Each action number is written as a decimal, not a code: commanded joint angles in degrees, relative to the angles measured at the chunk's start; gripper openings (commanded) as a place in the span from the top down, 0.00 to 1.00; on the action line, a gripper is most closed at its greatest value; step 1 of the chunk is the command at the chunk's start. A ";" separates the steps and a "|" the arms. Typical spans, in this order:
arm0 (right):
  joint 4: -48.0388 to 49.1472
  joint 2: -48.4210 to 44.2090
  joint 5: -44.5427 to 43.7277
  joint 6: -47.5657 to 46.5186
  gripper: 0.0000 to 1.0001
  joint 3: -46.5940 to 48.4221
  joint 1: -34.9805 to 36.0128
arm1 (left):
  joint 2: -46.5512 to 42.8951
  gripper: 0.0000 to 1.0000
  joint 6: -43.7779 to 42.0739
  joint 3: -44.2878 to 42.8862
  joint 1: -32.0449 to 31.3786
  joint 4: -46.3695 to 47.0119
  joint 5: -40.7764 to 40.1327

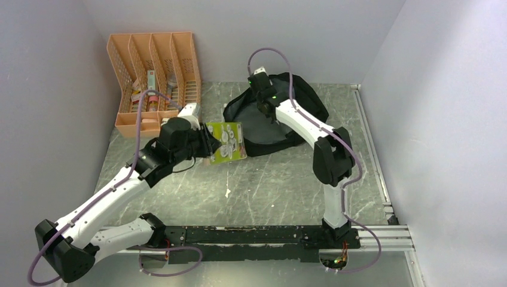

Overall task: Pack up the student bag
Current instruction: Place the book in the student bag.

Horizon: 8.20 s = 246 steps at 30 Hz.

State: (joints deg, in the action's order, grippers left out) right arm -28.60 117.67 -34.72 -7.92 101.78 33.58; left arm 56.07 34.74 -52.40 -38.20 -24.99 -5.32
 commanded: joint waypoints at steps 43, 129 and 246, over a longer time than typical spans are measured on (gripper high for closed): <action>0.87 -29.13 14.62 29.53 1.00 -18.23 0.47 | 36.49 0.95 34.83 -5.31 5.70 56.00 16.45; 2.14 -42.75 13.09 36.33 1.00 -34.34 2.54 | 71.27 0.41 28.21 -29.67 -4.37 62.88 20.41; 2.26 -40.50 11.93 35.10 1.00 -37.53 2.02 | 67.06 0.33 6.25 -39.27 -4.80 27.25 21.28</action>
State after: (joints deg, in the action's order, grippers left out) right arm -26.59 78.41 -21.17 26.33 65.01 35.33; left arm 126.98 43.13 -93.32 -42.37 -1.10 13.13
